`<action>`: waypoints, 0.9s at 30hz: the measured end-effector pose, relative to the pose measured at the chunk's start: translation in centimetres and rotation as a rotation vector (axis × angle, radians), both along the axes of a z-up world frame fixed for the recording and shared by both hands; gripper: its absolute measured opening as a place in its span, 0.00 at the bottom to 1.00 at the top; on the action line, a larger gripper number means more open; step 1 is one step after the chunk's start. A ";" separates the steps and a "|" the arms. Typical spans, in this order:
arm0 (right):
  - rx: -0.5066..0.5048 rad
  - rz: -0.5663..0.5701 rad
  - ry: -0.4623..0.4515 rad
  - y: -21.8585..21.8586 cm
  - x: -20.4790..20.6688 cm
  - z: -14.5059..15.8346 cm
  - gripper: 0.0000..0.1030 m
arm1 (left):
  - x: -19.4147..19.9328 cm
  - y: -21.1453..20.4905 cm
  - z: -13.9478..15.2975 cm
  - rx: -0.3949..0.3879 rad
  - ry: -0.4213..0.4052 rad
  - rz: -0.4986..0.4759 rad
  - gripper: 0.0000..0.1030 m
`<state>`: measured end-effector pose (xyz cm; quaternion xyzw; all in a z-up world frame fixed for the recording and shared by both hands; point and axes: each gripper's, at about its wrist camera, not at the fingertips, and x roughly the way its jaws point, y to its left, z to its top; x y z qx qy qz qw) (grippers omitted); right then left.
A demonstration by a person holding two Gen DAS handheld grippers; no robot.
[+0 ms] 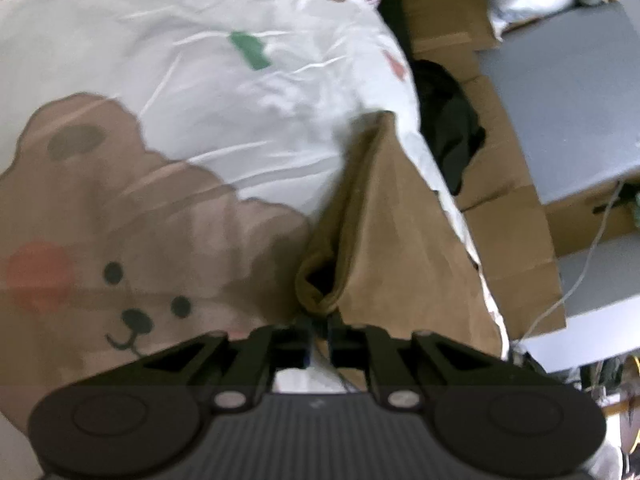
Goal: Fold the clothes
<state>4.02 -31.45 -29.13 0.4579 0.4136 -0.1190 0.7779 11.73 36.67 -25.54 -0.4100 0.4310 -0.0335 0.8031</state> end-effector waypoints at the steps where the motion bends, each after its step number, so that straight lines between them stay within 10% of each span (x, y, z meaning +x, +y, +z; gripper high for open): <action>1: -0.004 -0.002 0.002 0.0 -0.1 0.1 0.26 | 0.0 0.2 -0.1 0.004 0.001 0.004 0.15; 15: 0.017 -0.040 -0.102 -0.5 -3.2 1.4 0.38 | 1.7 0.6 -0.6 -0.026 -0.017 -0.045 0.40; 18: 0.011 -0.069 -0.113 -0.6 -3.9 1.5 0.41 | 2.0 0.4 -0.9 -0.037 -0.013 -0.067 0.36; 21: 0.017 -0.104 -0.119 -0.8 -4.4 1.5 0.41 | 2.2 0.0 -1.2 -0.054 -0.012 -0.107 0.11; 27: 0.015 -0.135 -0.145 -1.2 -4.8 1.6 0.42 | 2.0 0.3 0.8 -0.033 -0.052 -0.135 0.08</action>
